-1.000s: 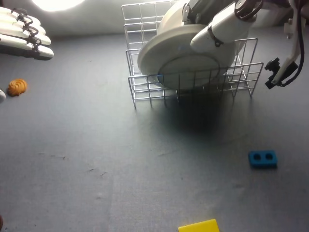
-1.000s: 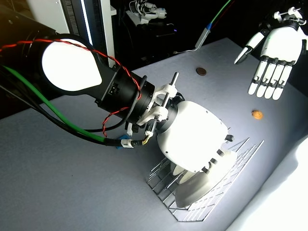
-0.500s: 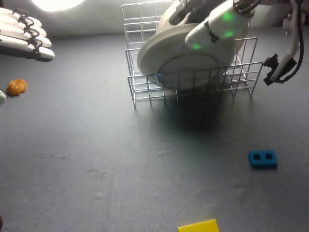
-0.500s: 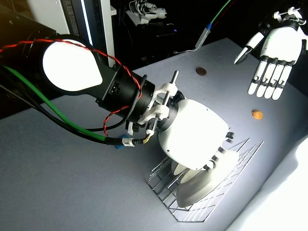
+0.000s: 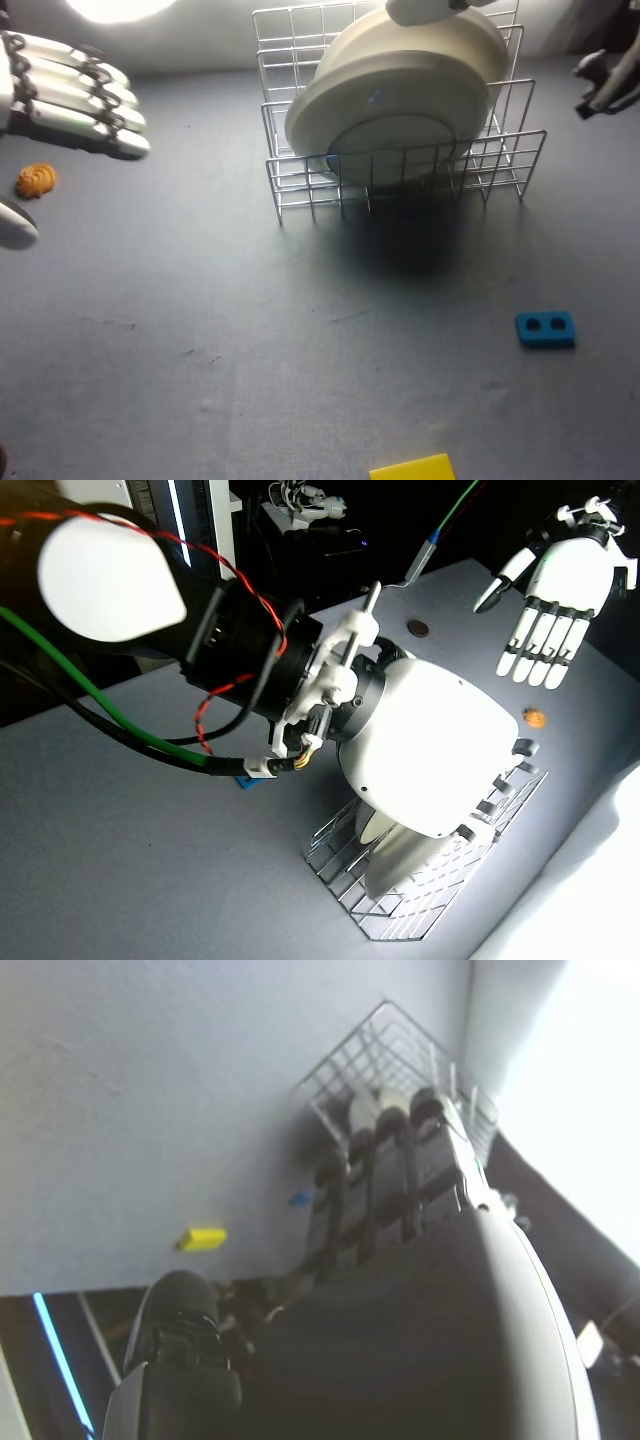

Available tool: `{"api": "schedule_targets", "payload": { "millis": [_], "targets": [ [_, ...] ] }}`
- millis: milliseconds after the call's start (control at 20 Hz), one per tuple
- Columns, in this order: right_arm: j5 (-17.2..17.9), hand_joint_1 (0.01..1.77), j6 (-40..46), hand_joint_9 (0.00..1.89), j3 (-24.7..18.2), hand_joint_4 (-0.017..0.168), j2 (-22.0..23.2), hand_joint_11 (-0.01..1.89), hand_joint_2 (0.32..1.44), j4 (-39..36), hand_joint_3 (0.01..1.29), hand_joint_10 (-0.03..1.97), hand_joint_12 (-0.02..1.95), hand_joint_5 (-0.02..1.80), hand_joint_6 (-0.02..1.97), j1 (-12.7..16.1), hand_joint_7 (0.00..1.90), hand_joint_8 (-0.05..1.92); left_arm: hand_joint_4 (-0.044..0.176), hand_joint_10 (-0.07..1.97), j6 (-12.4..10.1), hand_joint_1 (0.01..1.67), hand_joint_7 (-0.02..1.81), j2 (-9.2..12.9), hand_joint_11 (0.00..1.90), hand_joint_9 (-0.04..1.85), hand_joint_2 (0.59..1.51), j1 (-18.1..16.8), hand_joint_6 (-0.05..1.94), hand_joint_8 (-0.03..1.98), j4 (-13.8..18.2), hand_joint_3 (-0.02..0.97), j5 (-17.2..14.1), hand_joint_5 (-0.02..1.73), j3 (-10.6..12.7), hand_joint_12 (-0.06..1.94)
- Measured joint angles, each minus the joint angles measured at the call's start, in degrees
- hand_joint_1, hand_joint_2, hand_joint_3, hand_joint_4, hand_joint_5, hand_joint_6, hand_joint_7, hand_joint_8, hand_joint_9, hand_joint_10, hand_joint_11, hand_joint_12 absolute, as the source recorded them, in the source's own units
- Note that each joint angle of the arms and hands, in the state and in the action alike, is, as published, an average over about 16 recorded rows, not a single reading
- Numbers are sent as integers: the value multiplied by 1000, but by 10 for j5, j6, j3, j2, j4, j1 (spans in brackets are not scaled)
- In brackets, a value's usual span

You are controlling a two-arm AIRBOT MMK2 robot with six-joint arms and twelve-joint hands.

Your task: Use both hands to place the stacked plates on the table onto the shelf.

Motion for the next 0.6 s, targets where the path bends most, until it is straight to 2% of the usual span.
{"api": "schedule_targets", "payload": {
  "millis": [200,300,450,600],
  "targets": [
    [16,860,-47,967,-26,-3,39,539,1057,-1,12,51,1098,833,25,12,959,30,1,62,13,34,282,-1,43,240,1278,5,19,34,-10,14,-15,276,-28,514],
    [22,807,-72,978,-41,-3,61,573,1063,-1,12,189,1166,854,105,16,982,123,1,247,19,50,362,-2,100,310,1300,8,72,163,-15,14,-23,362,-42,732],
    [29,721,-105,1013,-61,-3,96,670,1081,-1,12,534,1325,884,425,16,1022,447,0,599,27,84,528,-4,263,469,1335,15,368,510,-22,13,-32,503,-65,1059],
    [32,638,-128,1097,-77,-3,129,842,1139,-1,12,890,1489,957,773,10,1100,799,-1,961,32,187,744,-5,477,677,1357,20,715,870,-25,10,-38,687,-84,1374]
  ]
}}
